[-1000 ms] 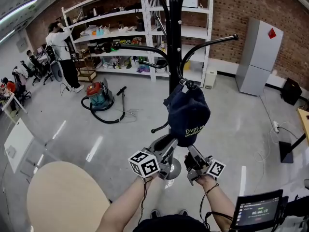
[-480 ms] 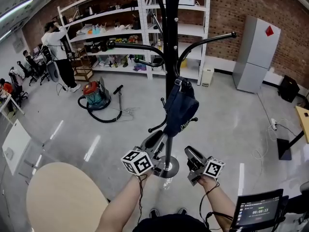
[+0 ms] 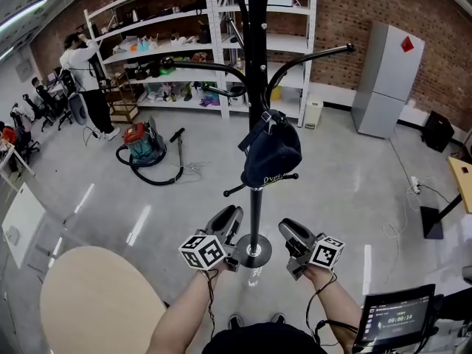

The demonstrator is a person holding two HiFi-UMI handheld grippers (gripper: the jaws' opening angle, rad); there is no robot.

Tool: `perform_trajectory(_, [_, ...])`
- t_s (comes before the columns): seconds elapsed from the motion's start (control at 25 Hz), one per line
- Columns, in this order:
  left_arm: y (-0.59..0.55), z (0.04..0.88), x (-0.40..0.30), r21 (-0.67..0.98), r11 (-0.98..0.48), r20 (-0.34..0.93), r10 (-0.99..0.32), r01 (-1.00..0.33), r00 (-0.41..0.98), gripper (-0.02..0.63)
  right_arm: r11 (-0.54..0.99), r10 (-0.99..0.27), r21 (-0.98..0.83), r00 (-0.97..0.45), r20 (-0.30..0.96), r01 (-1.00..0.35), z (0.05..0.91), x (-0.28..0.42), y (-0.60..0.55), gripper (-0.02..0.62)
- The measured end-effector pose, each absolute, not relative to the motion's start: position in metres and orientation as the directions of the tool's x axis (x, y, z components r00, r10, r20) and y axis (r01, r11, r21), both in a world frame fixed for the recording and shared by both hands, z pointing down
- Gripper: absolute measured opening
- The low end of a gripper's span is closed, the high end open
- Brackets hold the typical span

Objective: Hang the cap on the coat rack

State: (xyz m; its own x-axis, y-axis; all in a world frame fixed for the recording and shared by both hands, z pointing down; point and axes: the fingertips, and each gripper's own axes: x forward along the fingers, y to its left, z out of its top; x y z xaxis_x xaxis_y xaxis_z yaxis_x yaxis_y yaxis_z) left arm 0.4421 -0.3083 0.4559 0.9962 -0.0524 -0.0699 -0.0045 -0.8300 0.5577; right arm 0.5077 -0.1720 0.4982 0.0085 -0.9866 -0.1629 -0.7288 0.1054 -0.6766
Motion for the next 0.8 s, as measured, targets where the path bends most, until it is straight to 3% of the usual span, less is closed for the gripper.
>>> perform_trajectory(0.52, [-0.26, 0.47, 0.418, 0.508, -0.861, -0.019, 0.013, 0.021, 1.0, 0.107, 0.075, -0.994, -0.481, -0.027, -0.107, -0.874, 0.473, 0.475, -0.157, 0.117])
perform_trajectory(0.8, [-0.229, 0.456, 0.396, 0.55, -0.831, -0.057, 0.061, 0.082, 0.997, 0.107, 0.026, -0.998, -0.369, -0.005, -0.058, -0.929, 0.449, 0.459, -0.139, 0.116])
